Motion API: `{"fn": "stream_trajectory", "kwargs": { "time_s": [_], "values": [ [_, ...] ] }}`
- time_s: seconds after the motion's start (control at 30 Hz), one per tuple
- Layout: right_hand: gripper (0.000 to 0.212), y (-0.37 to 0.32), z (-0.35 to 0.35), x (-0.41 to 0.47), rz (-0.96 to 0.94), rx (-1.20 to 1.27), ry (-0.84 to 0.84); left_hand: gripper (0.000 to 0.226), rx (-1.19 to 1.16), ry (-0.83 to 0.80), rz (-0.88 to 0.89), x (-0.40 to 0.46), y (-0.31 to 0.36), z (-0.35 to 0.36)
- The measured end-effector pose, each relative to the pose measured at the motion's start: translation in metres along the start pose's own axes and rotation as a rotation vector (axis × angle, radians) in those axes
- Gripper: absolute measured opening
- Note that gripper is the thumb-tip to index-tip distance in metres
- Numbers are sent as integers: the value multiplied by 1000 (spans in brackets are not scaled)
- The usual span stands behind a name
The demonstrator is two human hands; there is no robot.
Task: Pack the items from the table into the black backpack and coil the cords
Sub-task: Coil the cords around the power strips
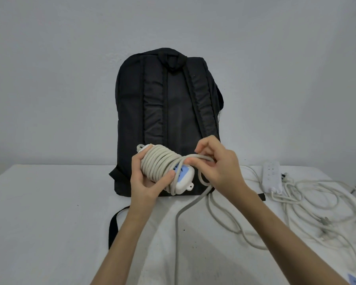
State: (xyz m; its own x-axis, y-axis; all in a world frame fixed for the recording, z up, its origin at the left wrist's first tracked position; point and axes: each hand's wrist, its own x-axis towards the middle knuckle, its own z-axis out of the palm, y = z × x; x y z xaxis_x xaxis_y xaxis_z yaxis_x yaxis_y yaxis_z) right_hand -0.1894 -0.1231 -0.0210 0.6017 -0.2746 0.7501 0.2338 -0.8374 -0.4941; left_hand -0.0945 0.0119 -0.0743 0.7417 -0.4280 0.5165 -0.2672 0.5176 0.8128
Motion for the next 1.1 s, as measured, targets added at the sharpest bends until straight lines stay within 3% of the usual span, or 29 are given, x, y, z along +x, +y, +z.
{"fn": "stream_trajectory", "kwargs": {
  "time_s": [0.13,0.33,0.5,0.6,0.67,0.77,0.83,0.87,0.93,1.0,1.03,1.1],
  "values": [
    [30,-3,5,4,44,146,42,90,-58,-35,-95,-1,4,5],
    [28,19,7,-2,59,90,-25,75,103,55,-72,5,0,-5],
    [30,53,18,-20,211,52,-212,75,-88,191,-238,9,1,-11],
    [40,65,32,-35,195,-233,-211,75,-198,223,-354,11,-5,-14],
    [46,68,40,-45,209,-348,-212,66,-304,196,-417,13,-7,-17],
    [34,67,55,-65,254,-403,-329,39,-523,255,-523,16,-8,-24],
    [13,70,68,-83,175,-545,-365,60,-785,323,-593,20,-6,-29],
    [14,69,74,-91,121,-629,-372,77,-867,361,-601,22,-6,-31],
    [27,66,89,-107,8,-695,-336,79,-871,384,-572,23,-2,-33],
    [44,58,98,-116,-57,-641,-235,47,-754,385,-547,21,-4,-33],
    [54,56,100,-118,-40,-548,-181,35,-687,411,-527,19,-5,-33],
    [69,46,96,-113,40,-292,-85,35,-550,441,-466,17,-8,-31]
  ]
}}
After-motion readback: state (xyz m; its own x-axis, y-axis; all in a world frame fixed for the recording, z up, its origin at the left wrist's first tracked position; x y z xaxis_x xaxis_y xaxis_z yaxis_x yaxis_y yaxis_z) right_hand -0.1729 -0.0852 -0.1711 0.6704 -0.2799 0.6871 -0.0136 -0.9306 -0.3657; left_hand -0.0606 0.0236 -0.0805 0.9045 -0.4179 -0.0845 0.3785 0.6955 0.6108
